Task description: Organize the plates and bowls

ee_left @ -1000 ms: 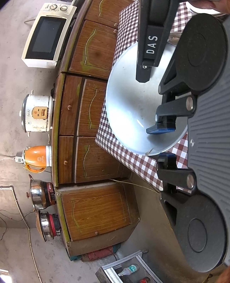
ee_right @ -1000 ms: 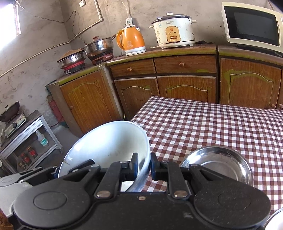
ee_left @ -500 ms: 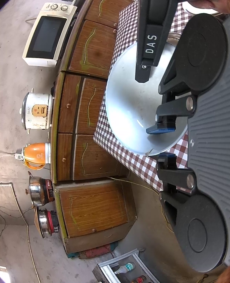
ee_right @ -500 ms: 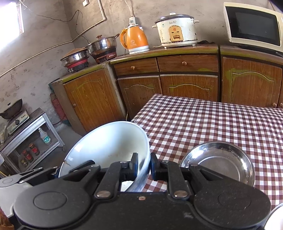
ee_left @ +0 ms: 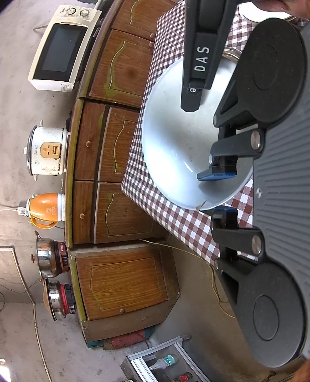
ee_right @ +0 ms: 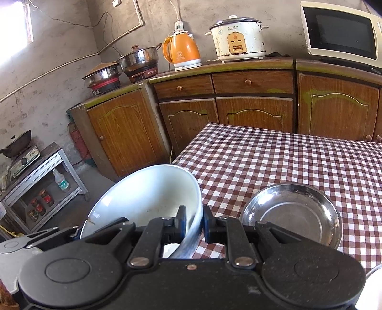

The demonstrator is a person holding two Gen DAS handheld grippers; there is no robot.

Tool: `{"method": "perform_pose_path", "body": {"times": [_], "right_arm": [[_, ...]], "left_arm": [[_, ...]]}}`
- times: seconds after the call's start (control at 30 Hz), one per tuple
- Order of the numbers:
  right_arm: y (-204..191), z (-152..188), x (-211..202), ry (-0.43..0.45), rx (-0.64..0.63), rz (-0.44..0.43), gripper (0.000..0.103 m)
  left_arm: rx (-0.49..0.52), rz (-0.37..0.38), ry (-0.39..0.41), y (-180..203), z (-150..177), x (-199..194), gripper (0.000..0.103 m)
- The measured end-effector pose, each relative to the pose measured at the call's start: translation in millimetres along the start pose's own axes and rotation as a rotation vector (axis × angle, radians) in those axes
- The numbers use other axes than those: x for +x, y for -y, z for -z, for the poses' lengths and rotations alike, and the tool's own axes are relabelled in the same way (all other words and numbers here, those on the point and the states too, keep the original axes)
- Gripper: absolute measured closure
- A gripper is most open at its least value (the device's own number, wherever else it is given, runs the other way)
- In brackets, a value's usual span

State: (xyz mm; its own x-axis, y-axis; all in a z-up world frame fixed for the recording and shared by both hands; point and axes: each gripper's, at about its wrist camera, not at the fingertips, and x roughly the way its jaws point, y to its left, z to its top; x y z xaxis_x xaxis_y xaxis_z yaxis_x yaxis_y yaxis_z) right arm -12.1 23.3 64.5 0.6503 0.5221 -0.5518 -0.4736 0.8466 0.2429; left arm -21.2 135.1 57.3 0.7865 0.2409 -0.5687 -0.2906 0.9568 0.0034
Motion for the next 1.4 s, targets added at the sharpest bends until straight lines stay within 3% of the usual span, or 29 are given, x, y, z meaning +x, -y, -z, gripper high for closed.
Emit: {"method": "perform_pose_path", "body": {"times": [1.4], "right_arm": [[21.4, 34.3, -29.1, -0.015, 0.051, 0.036, 0.083]], "left_arm": [[0.044, 0.074, -0.035, 12.2, 26.9, -15.5, 0.082]]}}
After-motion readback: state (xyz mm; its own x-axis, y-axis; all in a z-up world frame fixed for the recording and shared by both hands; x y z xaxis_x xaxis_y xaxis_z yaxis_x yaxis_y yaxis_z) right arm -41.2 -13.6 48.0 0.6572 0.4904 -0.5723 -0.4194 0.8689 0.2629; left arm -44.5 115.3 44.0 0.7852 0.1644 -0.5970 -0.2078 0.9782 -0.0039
